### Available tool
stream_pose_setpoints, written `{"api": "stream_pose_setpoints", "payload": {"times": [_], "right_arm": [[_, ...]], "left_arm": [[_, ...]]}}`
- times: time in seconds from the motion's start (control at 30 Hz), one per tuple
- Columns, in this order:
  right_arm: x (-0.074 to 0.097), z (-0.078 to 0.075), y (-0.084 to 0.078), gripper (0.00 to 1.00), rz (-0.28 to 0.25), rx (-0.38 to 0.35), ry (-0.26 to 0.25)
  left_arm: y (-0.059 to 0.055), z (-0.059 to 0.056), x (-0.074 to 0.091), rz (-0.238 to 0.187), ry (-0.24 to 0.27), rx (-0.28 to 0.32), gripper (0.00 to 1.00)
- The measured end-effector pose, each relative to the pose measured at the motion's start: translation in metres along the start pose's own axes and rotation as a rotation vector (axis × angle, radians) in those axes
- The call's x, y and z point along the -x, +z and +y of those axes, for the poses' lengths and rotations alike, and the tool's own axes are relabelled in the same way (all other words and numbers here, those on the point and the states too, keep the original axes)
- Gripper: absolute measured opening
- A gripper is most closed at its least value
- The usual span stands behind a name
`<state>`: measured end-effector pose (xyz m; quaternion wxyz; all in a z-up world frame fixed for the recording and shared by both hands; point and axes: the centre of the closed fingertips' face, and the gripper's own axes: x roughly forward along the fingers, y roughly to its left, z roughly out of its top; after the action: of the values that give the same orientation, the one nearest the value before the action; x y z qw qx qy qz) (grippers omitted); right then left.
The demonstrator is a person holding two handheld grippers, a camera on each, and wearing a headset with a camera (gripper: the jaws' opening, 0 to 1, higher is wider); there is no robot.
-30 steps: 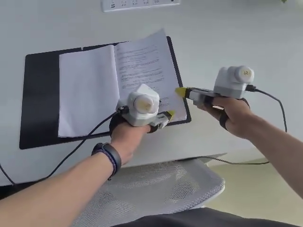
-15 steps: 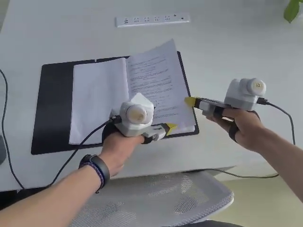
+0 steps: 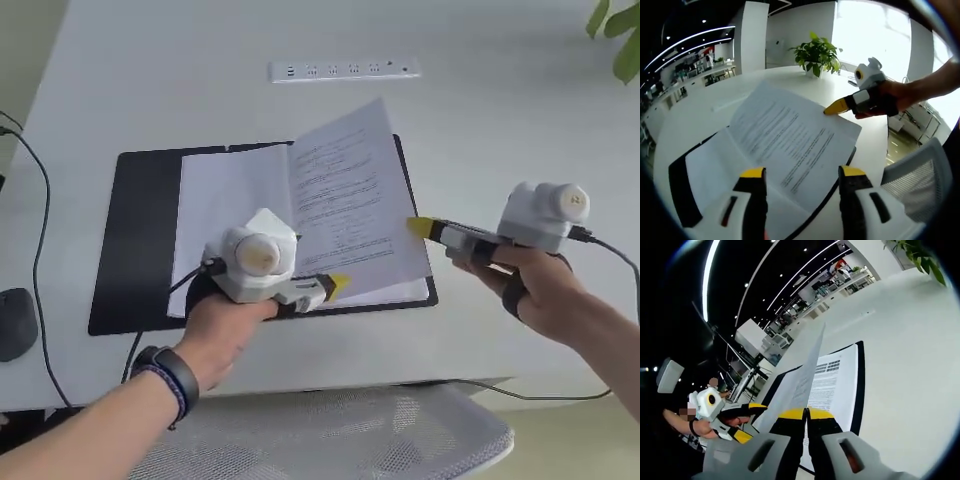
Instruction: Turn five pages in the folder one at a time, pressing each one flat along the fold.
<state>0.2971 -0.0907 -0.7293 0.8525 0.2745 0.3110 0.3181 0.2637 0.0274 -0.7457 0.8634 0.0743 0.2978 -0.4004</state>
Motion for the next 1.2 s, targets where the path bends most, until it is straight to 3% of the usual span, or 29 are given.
{"api": "stream_pose_setpoints", "payload": {"times": [0.27,0.6,0.7,0.87,1.2], "right_arm": [[-0.004,0.017,0.011,0.0,-0.047,-0.016,0.034],[-0.013,0.056,0.027,0.0,-0.078,0.021,0.113],[-0.021,0.077,0.031,0.0,-0.085,0.019,0.171],[-0.037,0.102,0.034,0.0,-0.086,0.039,0.218],[-0.073,0.142,0.029,0.0,-0.053,0.061,0.29]], "left_arm": [[-0.006,0.016,0.022,-0.007,0.034,0.011,0.58],[-0.017,0.034,0.056,-0.038,0.074,0.053,0.61],[-0.022,0.043,0.067,-0.045,0.097,0.07,0.61],[-0.028,0.052,0.091,-0.055,0.137,0.089,0.62],[-0.035,0.069,0.121,-0.072,0.186,0.122,0.64]]}}
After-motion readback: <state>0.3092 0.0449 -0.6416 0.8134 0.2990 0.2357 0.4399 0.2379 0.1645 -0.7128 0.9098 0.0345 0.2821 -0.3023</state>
